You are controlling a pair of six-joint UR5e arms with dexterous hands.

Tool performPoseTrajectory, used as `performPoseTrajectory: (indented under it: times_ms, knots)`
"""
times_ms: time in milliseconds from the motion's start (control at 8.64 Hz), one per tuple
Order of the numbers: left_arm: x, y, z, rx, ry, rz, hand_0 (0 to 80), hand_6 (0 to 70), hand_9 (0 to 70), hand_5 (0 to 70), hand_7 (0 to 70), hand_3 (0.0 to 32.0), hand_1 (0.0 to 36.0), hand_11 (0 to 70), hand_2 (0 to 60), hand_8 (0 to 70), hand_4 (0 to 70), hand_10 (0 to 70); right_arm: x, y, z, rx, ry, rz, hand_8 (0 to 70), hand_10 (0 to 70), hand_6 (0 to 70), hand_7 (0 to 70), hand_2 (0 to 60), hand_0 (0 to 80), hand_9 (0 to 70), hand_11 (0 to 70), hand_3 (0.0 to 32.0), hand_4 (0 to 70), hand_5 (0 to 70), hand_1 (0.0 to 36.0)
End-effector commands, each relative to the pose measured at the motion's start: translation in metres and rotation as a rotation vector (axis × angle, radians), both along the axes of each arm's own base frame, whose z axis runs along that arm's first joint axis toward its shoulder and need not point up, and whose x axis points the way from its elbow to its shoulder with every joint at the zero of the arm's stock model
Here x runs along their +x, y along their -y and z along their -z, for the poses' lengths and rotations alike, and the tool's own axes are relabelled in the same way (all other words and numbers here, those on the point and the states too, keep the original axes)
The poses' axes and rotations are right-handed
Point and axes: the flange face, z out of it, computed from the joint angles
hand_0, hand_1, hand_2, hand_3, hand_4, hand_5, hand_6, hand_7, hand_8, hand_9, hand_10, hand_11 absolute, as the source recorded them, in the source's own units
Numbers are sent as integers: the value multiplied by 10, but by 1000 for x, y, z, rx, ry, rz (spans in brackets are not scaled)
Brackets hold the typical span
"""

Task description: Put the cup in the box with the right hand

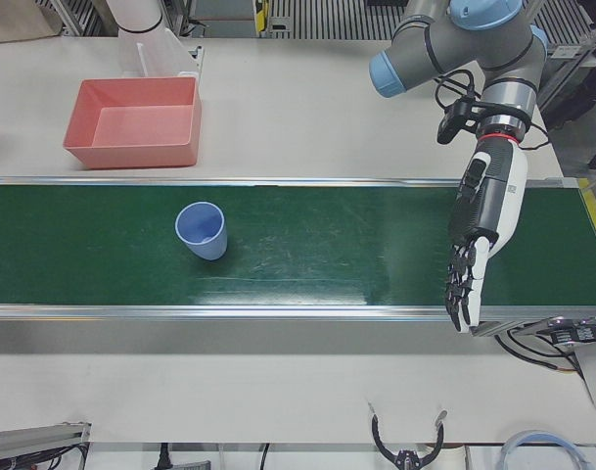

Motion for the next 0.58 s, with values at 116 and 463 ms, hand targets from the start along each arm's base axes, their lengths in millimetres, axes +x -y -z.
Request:
performPoseTrajectory:
  times_ms: [116,463]
  knots:
    - [0,0,1,0,0,0,0,0,0,0,0,0,0,0,0,0,0,0,-3,-2,1,2,0,6,58,0,45,178,116,487,125,0,0,143,43,134]
    - [0,0,0,0,0,0,0,0,0,0,0,0,0,0,0,0,0,0,-4,-2,3,4,3,6,58,0,45,179,59,495,125,0,0,167,43,116]
